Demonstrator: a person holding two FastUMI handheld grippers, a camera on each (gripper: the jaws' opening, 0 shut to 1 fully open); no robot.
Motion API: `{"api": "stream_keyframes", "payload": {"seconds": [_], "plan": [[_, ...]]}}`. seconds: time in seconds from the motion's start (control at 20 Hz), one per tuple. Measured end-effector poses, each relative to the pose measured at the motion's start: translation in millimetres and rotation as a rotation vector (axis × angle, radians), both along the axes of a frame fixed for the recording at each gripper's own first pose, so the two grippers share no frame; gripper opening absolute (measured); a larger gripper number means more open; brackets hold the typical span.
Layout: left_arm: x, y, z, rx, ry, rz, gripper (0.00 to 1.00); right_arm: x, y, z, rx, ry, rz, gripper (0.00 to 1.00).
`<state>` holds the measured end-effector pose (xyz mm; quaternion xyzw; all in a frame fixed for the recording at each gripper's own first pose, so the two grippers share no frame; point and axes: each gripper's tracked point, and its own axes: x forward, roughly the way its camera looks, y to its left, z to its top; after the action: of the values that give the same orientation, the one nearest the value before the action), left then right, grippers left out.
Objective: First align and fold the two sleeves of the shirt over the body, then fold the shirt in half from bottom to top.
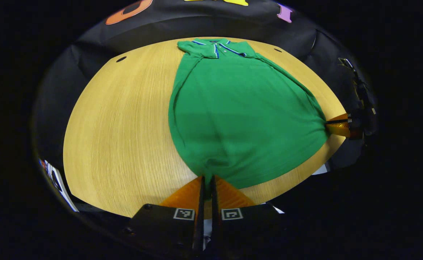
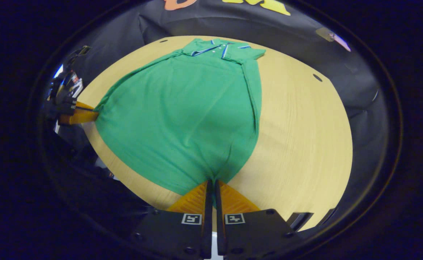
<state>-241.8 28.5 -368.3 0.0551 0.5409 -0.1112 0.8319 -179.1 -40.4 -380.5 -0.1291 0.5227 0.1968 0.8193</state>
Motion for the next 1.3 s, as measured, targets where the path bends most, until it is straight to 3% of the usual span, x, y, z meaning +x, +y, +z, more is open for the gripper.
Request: {"api": "stream_keyframes", "payload": {"seconds": [0.15,0.35,0.55,0.9,1.3], "plan": [[6.2,-7.4,6.8,-0.073,0.010,0.004,0.07,3.2,-0.5,4.4,0.048,0.036,-0.063,0.00],[25.5,-5.8,31.3,-0.122,-0.031,0.026,0.07,19.2,1.3,33.0,0.171,0.055,-0.156,0.05],[45.8,-2.1,53.6,-0.137,-0.072,0.035,0.07,40.1,4.0,62.9,0.285,0.071,-0.240,0.02],[83.4,-11.9,89.6,-0.190,-0.146,0.018,0.07,79.7,3.8,109.2,0.357,0.008,-0.278,0.06],[136.0,-6.0,131.9,-0.207,-0.243,0.015,0.07,129.4,9.7,154.1,0.421,-0.063,-0.300,0.02]]}}
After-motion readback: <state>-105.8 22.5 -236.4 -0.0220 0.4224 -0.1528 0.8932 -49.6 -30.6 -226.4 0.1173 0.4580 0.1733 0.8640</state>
